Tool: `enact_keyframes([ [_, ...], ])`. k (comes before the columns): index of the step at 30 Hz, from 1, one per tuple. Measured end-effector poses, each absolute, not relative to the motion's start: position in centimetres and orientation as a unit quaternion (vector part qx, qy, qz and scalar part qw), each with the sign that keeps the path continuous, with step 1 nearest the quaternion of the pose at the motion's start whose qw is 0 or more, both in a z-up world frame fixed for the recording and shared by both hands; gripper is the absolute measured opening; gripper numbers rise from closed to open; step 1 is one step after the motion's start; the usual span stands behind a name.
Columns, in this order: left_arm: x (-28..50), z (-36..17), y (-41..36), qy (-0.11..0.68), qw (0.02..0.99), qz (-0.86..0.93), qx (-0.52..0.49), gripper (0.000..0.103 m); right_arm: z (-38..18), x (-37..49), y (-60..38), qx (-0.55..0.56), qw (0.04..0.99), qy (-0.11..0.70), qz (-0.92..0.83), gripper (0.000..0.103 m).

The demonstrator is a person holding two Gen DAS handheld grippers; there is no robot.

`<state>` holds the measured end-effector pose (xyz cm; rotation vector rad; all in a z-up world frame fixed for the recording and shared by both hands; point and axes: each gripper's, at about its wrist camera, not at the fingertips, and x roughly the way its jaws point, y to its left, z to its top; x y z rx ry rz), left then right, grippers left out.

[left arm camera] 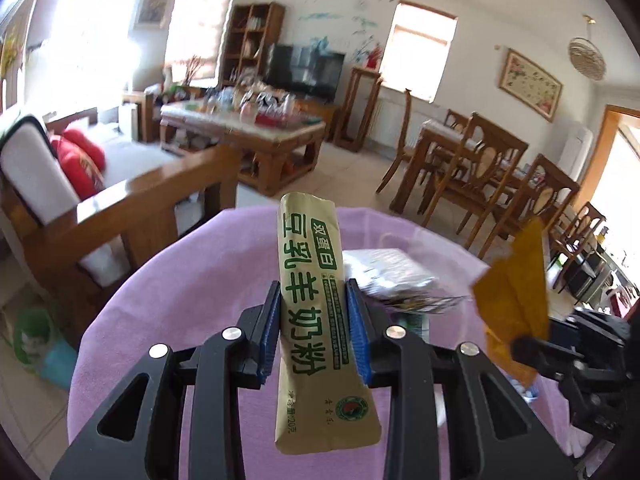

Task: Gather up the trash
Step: 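Grasp the beige soy-milk-powder packet with the left tool while the right tool grasps the yellow snack bag, then carry the soy packet and yellow bag over the black bin with both tools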

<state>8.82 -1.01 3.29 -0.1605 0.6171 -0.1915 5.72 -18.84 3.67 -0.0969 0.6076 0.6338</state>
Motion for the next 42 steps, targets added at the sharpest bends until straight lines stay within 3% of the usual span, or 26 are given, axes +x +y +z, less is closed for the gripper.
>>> enact_keyframes([
  [20,2.5,6.5,-17.1,0.234,0.945,-0.228,-0.008,0.032,7.6,-4.2,-36.1,0.084,0.962,0.188,0.182,0.025],
  [32,-1.9,6.0,-27.7,0.219,0.920,-0.323,0.021,0.032,6.0,-12.6,-47.9,0.096,0.980,0.161,0.067,0.025],
  [42,-3.4,3.5,-34.6,0.251,0.882,-0.399,0.015,0.032,2.8,-17.4,-56.9,0.140,0.975,0.173,-0.009,0.025],
])
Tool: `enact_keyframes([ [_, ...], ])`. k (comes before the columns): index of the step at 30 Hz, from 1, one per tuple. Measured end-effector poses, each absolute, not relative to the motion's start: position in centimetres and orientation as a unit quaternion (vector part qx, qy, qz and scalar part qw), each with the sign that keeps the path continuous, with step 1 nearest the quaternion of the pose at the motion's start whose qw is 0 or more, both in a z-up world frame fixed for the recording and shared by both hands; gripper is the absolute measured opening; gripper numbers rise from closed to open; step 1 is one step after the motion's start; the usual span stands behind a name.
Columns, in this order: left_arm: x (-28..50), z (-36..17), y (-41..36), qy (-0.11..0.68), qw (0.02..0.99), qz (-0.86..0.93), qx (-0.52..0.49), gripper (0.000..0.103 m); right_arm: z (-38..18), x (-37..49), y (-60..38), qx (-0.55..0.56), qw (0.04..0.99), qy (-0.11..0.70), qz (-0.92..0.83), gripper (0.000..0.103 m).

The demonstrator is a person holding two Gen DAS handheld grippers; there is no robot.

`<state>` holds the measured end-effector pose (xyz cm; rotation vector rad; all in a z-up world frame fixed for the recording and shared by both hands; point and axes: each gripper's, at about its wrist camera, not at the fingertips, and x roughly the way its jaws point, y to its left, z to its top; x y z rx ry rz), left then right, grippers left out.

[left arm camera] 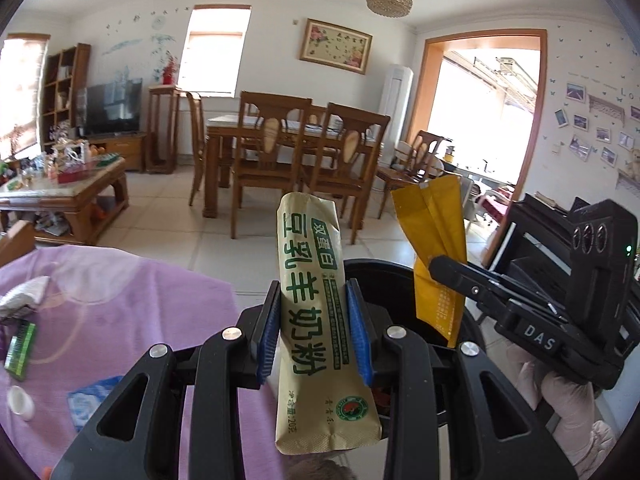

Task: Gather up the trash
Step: 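Carry the soy packet and yellow bag over the black bin with both tools, then open both tools to drop the packet and bag into the bin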

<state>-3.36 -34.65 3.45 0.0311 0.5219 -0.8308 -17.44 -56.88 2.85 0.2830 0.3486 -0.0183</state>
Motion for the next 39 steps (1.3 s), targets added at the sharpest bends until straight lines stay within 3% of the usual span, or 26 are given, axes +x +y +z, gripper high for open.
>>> enact_keyframes([
  [20,-1.3,-2.8,-42.4,0.351,0.814,-0.462,0.016,0.032,-5.1,-17.5,-62.2,0.208,0.947,0.232,-0.079,0.025],
  [29,-1.6,-2.8,-42.9,0.366,0.815,-0.448,0.026,0.040,-5.8,-16.7,-62.0,0.213,0.941,0.249,-0.089,0.026],
  [31,-1.6,-2.7,-43.1,0.366,0.815,-0.449,0.026,0.048,-6.0,-16.5,-62.1,0.214,0.939,0.254,-0.091,0.031],
  [33,-1.7,-2.4,-42.9,0.361,0.817,-0.448,0.024,0.062,-6.0,-16.4,-62.2,0.217,0.937,0.255,-0.096,0.049],
  [34,-1.9,-2.3,-42.9,0.358,0.819,-0.448,0.023,0.066,-6.1,-16.5,-62.1,0.218,0.937,0.254,-0.098,0.051],
  [39,-2.5,-1.5,-41.9,0.348,0.822,-0.451,0.016,0.066,-6.1,-16.8,-61.8,0.218,0.936,0.255,-0.104,0.067],
])
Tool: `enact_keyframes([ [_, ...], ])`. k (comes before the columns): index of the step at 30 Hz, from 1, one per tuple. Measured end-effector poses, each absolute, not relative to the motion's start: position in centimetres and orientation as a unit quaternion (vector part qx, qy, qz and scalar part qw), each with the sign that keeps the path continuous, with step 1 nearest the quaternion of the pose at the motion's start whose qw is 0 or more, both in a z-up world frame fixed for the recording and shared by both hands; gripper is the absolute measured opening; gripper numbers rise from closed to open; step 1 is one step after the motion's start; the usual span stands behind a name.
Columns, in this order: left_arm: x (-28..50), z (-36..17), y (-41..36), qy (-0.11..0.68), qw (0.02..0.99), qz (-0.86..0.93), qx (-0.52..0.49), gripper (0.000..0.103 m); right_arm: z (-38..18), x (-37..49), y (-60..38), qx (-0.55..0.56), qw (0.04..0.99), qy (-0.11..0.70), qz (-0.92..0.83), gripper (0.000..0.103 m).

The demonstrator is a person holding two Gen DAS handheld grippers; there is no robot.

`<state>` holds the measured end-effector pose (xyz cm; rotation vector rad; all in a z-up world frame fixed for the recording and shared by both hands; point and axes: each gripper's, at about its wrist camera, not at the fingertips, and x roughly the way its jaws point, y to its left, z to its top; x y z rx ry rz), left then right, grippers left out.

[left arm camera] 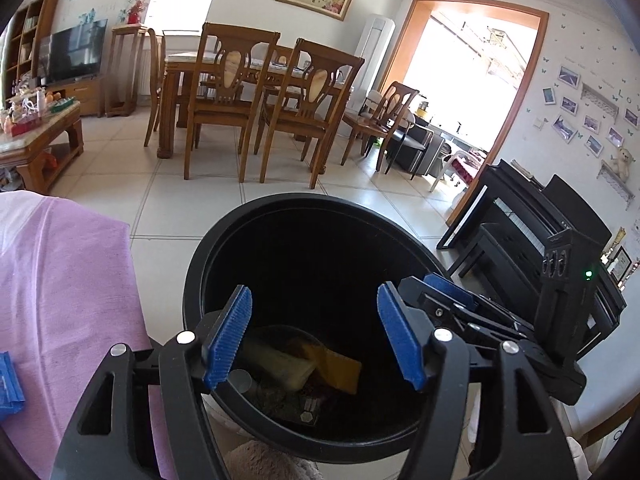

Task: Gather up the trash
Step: 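Open both tools to drop the packet and bag into the bin, then move both tools back over the table, then grasp the blue tube with the left tool while the right tool grasps the blue wet-wipes pack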

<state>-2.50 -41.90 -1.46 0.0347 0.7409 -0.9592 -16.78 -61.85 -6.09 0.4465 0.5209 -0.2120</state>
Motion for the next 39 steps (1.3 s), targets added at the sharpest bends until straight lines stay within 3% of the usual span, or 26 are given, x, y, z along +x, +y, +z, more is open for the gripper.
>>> enact_keyframes([
  [2,-2.8,-0.9,-41.3,0.343,0.824,-0.451,0.012,0.066,-5.9,-16.8,-61.5,0.217,0.937,0.253,-0.103,0.070],
  [3,-3.0,-0.5,-40.6,0.337,0.827,-0.450,0.010,0.071,-5.8,-16.7,-61.2,0.217,0.938,0.252,-0.102,0.077],
  [6,-3.3,0.9,-38.5,0.316,0.842,-0.438,0.005,0.081,-5.0,-15.9,-60.5,0.208,0.941,0.249,-0.091,0.079],
  [11,-2.6,2.7,-33.3,0.299,0.867,-0.399,-0.006,0.085,-3.4,-13.9,-56.7,0.179,0.952,0.245,-0.046,0.085],
  [17,-1.0,4.3,-25.3,0.264,0.912,-0.312,-0.034,0.098,-1.5,-11.0,-49.8,0.132,0.961,0.242,0.019,0.095],
  [20,0.2,4.7,-20.6,0.252,0.930,-0.263,-0.044,0.098,-0.8,-9.0,-46.1,0.110,0.960,0.249,0.057,0.097],
  [24,2.4,4.3,-14.3,0.269,0.941,-0.197,-0.049,0.098,-0.4,-6.6,-40.7,0.063,0.955,0.270,0.110,0.097],
  [31,7.5,1.3,-5.8,0.350,0.927,-0.128,-0.047,0.097,-1.5,-2.9,-30.1,-0.130,0.922,0.306,0.197,0.097],
  [33,8.9,0.0,-4.0,0.376,0.917,-0.119,-0.057,0.097,-2.1,-1.2,-28.3,-0.162,0.902,0.328,0.227,0.091],
  [35,10.4,-0.7,-2.9,0.393,0.911,-0.109,-0.054,0.097,-3.1,0.7,-27.2,-0.184,0.884,0.358,0.239,0.077],
  [39,12.0,-2.3,-1.9,0.417,0.902,-0.108,-0.035,0.095,-5.0,3.4,-25.8,-0.223,0.858,0.391,0.247,0.068],
])
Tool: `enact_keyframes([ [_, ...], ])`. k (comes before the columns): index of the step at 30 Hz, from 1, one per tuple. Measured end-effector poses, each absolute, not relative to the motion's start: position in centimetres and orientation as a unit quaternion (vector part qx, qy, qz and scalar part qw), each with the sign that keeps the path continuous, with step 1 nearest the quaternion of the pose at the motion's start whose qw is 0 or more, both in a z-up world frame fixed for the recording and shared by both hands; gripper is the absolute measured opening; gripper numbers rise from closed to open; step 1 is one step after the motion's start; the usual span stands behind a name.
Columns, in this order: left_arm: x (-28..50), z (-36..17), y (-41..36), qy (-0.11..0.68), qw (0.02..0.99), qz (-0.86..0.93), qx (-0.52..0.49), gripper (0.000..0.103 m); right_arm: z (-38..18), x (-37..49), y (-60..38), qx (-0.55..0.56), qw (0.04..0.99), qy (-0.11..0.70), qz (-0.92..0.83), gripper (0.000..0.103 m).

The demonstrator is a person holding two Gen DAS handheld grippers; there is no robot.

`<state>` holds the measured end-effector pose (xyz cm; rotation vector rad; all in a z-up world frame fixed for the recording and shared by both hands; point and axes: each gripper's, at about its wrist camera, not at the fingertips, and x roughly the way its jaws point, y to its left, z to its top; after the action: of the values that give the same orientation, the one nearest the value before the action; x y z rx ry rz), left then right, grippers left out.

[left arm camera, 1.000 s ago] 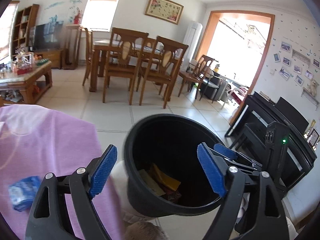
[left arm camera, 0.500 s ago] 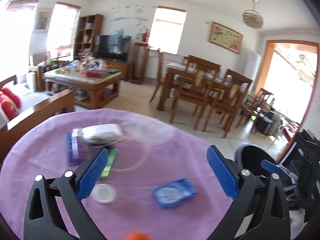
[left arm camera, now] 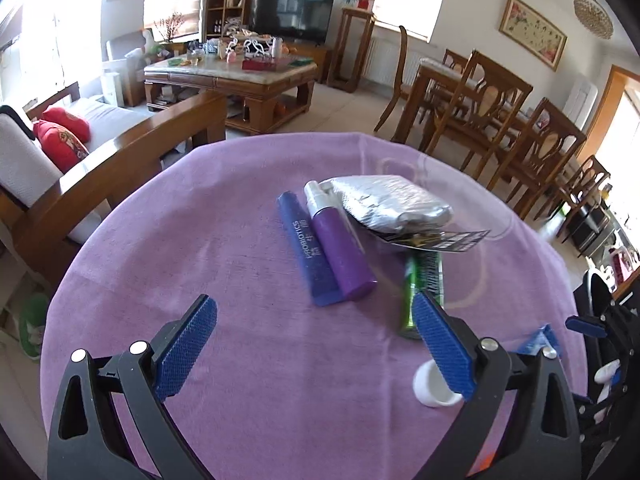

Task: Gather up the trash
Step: 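Grasp the blue tube with the left tool while the right tool grasps the blue wet-wipes pack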

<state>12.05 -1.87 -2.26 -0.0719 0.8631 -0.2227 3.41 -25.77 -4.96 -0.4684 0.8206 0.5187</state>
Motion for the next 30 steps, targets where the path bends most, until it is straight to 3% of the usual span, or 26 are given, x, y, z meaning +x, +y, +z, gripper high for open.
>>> enact_keyframes([
  [4,13.1,-2.8,-2.0,0.426,0.897,-0.116,-0.006,0.087,-6.8,4.8,-25.6,-0.243,0.841,0.408,0.260,0.066],
  [11,16.2,-3.3,0.8,0.437,0.896,-0.064,-0.047,0.077,-7.1,6.2,-25.2,-0.228,0.837,0.420,0.268,0.065],
  [26,19.3,-4.4,-2.3,0.454,0.889,-0.051,0.035,0.073,-7.0,6.7,-25.3,-0.199,0.840,0.425,0.272,0.066],
  [27,19.2,-4.4,-2.3,0.451,0.890,-0.056,0.038,0.066,-7.1,6.8,-25.2,-0.198,0.841,0.425,0.271,0.066],
  [30,18.2,-3.8,-2.9,0.450,0.890,-0.070,0.039,0.032,-7.1,6.9,-24.9,-0.195,0.841,0.427,0.268,0.065],
])
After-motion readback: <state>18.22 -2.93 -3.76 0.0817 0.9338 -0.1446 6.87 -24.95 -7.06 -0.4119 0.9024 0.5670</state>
